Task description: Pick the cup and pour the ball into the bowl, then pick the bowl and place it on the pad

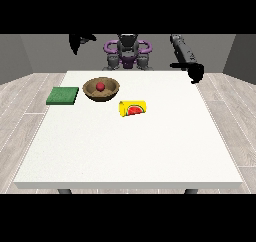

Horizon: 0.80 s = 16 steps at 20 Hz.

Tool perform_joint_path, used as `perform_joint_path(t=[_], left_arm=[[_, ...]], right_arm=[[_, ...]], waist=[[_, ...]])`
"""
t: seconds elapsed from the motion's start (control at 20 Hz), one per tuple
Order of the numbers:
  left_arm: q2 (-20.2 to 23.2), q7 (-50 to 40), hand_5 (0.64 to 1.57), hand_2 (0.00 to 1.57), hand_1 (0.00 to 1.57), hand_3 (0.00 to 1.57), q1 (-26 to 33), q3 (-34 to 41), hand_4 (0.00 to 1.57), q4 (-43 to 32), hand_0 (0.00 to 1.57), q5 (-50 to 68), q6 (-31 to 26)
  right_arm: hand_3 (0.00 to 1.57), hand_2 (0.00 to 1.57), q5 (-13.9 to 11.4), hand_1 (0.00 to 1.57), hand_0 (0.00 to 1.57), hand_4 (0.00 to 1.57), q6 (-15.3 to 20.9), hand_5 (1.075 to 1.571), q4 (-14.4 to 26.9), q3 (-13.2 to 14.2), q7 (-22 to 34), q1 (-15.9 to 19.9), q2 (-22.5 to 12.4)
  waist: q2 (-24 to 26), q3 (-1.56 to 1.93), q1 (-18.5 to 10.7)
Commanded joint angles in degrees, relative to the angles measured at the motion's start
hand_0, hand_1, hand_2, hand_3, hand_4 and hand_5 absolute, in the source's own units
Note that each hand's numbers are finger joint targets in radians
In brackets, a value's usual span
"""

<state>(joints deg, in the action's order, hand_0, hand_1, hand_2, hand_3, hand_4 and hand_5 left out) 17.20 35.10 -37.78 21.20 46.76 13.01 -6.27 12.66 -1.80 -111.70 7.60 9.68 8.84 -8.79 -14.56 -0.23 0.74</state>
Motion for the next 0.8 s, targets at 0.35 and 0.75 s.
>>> perform_joint_path(t=[0.35,0.75], left_arm=[[16.78,-14.92,1.518,0.0,0.0,0.0,-12.47,1.17,0.0,3.11,0.0,1.86,-5.44],[23.66,-22.14,1.544,0.0,0.0,0.0,-16.13,2.46,0.0,4.28,0.0,3.82,-7.66]], right_arm=[[0.0,0.0,1.04,0.0,0.0,0.39,-3.65,1.569,22.48,3.03,-14.37,3.04,2.55],[0.0,0.0,2.12,0.0,0.0,0.32,-8.93,1.571,39.19,6.39,-21.89,6.05,-0.04]], waist=[[-4.72,0.39,-1.08],[-3.99,0.32,-0.26]])
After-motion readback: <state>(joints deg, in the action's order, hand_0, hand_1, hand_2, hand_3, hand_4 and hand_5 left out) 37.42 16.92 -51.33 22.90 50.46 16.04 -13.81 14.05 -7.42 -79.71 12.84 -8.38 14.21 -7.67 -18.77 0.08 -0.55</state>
